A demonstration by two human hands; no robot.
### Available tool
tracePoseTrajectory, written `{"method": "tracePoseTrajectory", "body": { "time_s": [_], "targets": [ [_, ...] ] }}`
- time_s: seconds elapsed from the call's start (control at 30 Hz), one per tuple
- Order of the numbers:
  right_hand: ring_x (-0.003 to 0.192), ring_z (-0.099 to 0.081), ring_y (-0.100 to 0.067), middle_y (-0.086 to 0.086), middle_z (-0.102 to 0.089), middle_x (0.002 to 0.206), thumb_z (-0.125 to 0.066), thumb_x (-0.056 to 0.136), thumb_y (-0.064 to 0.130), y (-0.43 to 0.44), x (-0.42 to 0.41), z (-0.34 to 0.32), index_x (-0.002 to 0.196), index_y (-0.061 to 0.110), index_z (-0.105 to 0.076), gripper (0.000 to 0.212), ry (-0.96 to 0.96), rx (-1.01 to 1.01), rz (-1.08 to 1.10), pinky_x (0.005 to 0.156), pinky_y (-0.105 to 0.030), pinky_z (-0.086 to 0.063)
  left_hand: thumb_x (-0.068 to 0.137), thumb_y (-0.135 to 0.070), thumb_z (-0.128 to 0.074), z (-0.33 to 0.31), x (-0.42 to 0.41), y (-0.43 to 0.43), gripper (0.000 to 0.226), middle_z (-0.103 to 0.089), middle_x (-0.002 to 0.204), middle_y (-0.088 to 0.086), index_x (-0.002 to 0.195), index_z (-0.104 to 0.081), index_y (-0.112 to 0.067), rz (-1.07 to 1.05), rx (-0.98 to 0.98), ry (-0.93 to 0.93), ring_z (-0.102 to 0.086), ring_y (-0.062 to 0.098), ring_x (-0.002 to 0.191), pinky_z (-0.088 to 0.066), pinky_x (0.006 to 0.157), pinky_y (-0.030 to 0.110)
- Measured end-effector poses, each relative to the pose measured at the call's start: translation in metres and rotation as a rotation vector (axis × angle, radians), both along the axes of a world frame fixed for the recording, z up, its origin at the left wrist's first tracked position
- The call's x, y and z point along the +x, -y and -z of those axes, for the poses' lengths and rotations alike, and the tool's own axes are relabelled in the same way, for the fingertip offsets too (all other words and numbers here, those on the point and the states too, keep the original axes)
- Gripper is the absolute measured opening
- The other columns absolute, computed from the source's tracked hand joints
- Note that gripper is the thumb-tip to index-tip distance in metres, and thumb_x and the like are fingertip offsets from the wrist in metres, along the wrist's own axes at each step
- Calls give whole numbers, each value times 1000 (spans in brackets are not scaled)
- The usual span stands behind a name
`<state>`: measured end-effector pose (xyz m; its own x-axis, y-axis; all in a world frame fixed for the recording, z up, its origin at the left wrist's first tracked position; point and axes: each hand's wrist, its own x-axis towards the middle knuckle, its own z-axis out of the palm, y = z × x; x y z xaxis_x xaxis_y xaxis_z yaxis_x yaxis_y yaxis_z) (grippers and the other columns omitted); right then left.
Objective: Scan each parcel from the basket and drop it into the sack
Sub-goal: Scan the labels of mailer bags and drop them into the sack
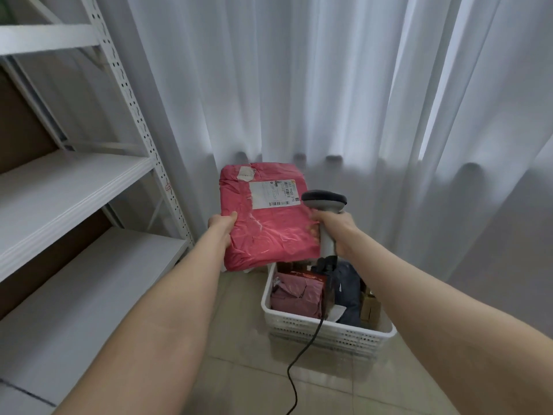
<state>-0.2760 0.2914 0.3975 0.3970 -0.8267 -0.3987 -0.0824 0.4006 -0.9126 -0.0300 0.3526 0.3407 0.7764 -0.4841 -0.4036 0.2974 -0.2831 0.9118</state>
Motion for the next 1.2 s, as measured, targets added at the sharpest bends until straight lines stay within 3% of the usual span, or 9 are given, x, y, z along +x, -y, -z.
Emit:
{"method": "tracePoseTrajectory", "body": {
  "time_s": [0.23,0.33,0.47,0.67,0.73,0.87,0.97,1.13,1.2],
  "targets": [
    [78,-58,-25,-10,-56,87,-70,83,6,-69,-32,32,86,12,-51,20,25,93,4,86,-47,-55,96,-22,-57,1,-44,-118,37,-63,120,14,127,-54,-1,-78,47,43,-64,33,103,-52,92,46],
    [101,-62,-33,-14,-64,107,-76,72,13,-107,-33,50,107,9,-59,40,-17,136,-82,93,-53,-52,97,-21,-55,14,-57,-172,34,-65,113,15,125,-56,-3,-114,74,34,-65,31,95,-53,88,45],
    [109,-60,-35,-13,-61,114,-76,76,12,-162,-27,76,124,6,-54,53,-55,171,-184,95,-55,-50,98,-24,-54,27,-67,-237,39,-65,108,15,131,-53,-4,-148,105,3,-63,28,84,-53,86,43],
    [97,-60,-33,-11,-61,97,-75,79,10,-227,-4,97,113,5,-55,39,-110,177,-268,93,-50,-52,82,-14,-73,26,-66,-329,49,-66,108,14,127,-53,-14,-21,213,-179,-65,30,81,-53,63,39],
    [85,-57,-29,-9,-57,86,-74,79,9,-245,1,102,109,4,-57,35,-138,184,-282,85,-43,-51,80,-6,-70,33,-66,-355,48,-65,103,14,124,-52,-15,-54,241,-186,-64,31,81,-54,65,39],
    [74,-53,-26,-10,-52,82,-70,84,6,-311,28,117,106,4,-55,27,-167,236,-332,92,-52,-51,78,3,-61,66,-50,-423,48,-65,107,16,124,-55,-8,-157,289,-48,-64,30,81,-55,75,39],
    [67,-48,-25,-9,-47,81,-69,86,7,-358,50,138,109,4,-53,28,-196,279,-337,87,-51,-51,78,5,-52,95,-36,-469,49,-63,105,15,126,-52,-8,-152,353,36,-61,26,75,-52,68,33],
    [67,-50,-22,-8,-48,81,-64,89,4,-425,82,200,93,6,-54,11,-226,393,-303,66,-40,-48,76,-4,-53,168,-3,-534,54,-65,109,13,130,-51,-15,-22,548,139,-64,31,89,-56,80,42],
    [70,-51,-22,-8,-50,84,-64,89,5,-445,91,236,104,6,-54,18,-247,383,-325,68,-42,-49,78,-3,-55,199,3,-549,56,-65,114,12,131,-51,-19,38,621,202,-63,30,92,-53,78,35]
  ]
}}
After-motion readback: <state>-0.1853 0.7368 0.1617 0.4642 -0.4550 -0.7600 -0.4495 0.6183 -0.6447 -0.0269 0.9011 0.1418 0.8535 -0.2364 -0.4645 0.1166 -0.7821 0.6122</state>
